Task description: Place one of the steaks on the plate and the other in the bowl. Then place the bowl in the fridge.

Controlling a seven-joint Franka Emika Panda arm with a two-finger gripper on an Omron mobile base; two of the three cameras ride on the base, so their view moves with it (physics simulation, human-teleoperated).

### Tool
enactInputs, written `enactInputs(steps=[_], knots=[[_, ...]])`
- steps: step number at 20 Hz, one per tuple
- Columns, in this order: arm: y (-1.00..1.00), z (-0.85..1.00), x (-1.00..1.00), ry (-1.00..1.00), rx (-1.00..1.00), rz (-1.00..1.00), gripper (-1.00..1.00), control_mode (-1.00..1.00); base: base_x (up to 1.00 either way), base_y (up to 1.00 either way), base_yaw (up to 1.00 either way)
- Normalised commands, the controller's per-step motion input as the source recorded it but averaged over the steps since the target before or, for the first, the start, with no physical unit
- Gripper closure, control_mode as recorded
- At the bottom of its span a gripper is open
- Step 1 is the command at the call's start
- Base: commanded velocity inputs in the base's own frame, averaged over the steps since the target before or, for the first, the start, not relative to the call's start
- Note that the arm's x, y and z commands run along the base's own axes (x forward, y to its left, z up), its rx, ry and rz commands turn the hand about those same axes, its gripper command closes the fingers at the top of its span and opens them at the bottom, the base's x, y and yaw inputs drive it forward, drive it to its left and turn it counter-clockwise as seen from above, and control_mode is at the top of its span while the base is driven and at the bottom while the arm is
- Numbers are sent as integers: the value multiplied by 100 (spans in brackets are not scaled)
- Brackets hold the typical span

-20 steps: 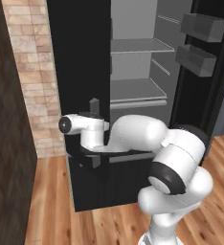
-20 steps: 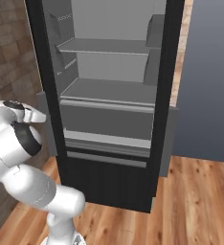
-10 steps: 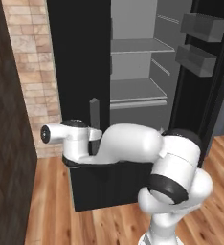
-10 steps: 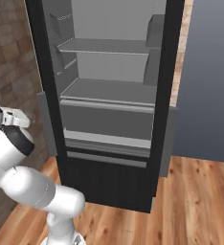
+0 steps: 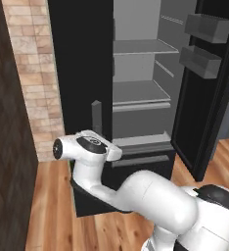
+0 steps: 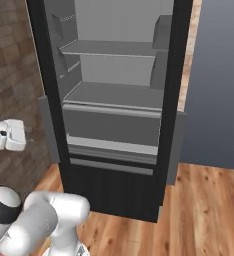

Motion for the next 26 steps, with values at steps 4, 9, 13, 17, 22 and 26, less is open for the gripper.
enactInputs(steps=[4,9,13,17,22,26], knots=[[-100,46,-43,4,19,0,-100,-100,0,0,0],[-100,24,-31,0,48,10,-100,-100,0,0,0],[-39,-9,56,15,57,30,-100,-100,0,0,0],[-8,-40,90,33,58,17,-100,-100,0,0,0],[-3,-15,54,9,68,-21,-100,-100,0,0,0],[28,-42,19,6,41,-19,-100,-100,0,0,0]])
